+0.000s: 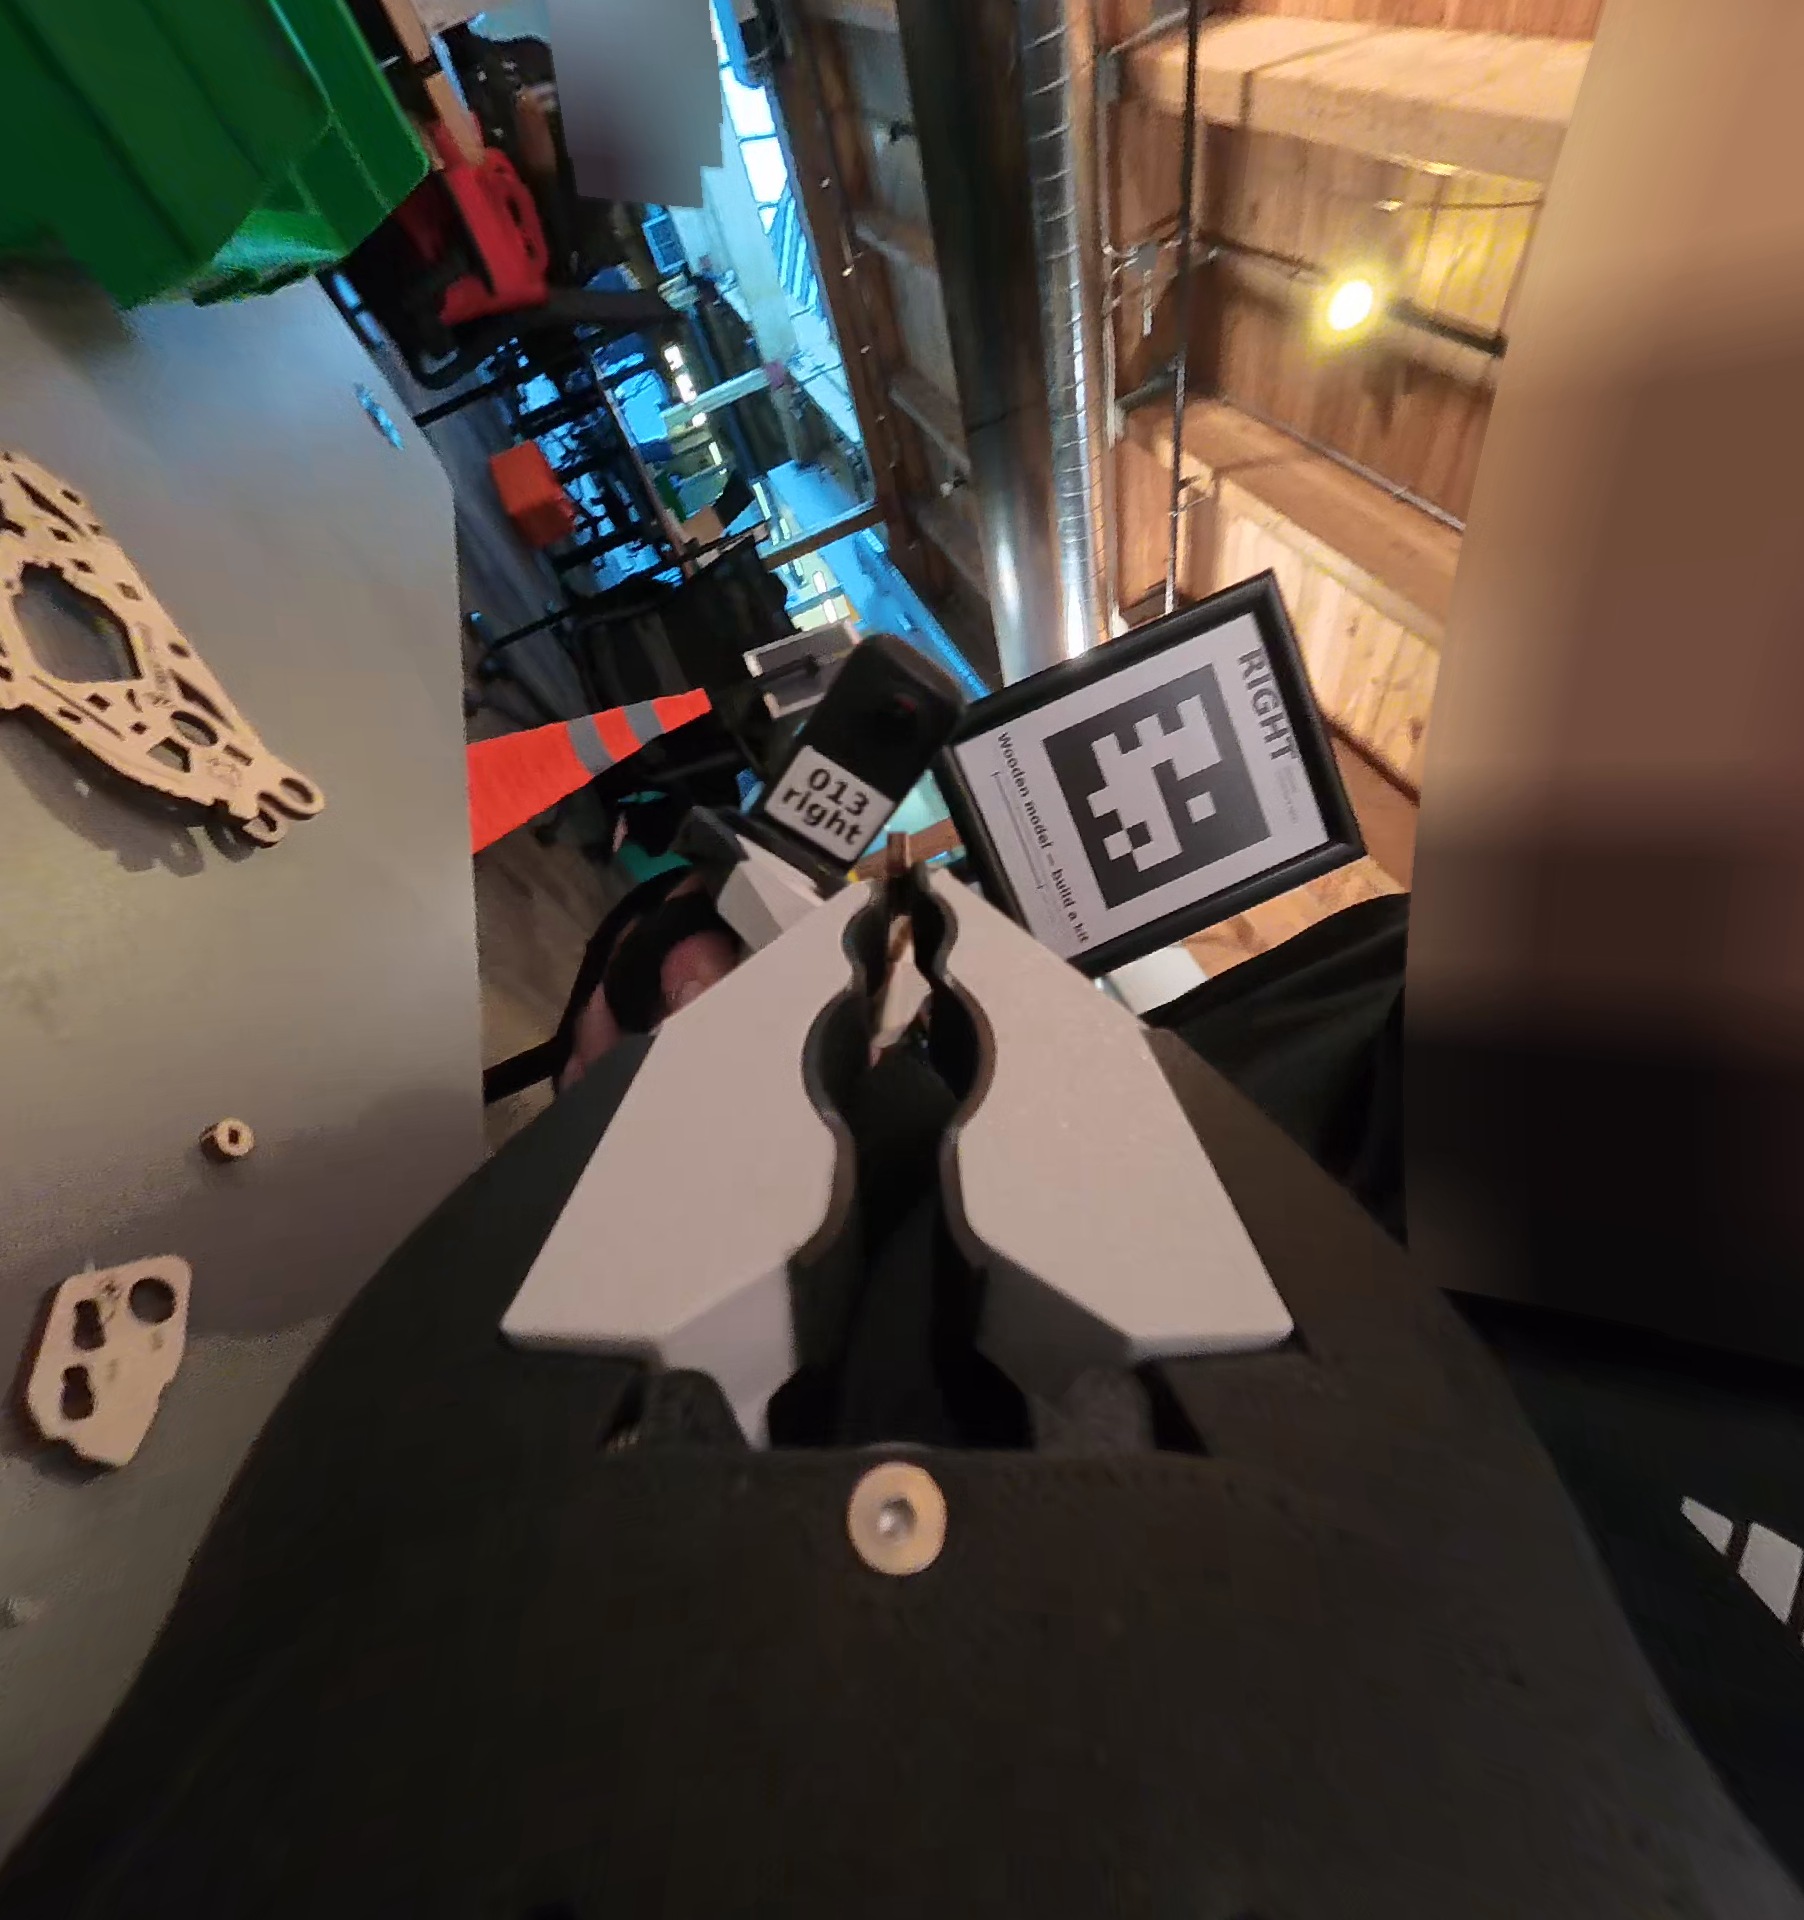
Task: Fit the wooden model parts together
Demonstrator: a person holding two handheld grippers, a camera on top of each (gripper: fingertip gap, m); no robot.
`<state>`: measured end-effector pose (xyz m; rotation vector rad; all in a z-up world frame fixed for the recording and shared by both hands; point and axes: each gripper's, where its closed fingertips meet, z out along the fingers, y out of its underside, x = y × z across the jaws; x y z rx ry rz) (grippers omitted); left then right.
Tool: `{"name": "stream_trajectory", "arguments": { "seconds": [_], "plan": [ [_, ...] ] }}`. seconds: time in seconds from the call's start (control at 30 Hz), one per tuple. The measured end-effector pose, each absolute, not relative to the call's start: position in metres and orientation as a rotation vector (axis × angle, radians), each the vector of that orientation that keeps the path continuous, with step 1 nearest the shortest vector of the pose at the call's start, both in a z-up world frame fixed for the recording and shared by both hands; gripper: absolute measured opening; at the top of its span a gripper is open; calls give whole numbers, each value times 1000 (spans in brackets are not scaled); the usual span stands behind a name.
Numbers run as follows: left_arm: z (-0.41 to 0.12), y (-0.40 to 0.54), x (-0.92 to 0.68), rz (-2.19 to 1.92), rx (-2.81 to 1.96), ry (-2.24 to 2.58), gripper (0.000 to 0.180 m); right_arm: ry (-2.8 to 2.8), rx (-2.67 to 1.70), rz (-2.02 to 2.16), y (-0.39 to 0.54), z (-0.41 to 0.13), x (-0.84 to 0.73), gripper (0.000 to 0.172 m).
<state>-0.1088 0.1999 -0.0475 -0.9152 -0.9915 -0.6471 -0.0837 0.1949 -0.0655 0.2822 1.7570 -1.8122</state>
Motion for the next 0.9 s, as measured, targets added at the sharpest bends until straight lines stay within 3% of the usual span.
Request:
{"name": "stream_trajectory", "arguments": {
  "seconds": [0.03,0.9],
  "plan": [
    [-48,198,-108,-633,-941,-1004,1,1818,267,-1812,195,-70,-84,1],
    [-66,183,-116,-284,-1000,-1096,1,1344,513,-1752,196,-57,-96,0]
  ]
}}
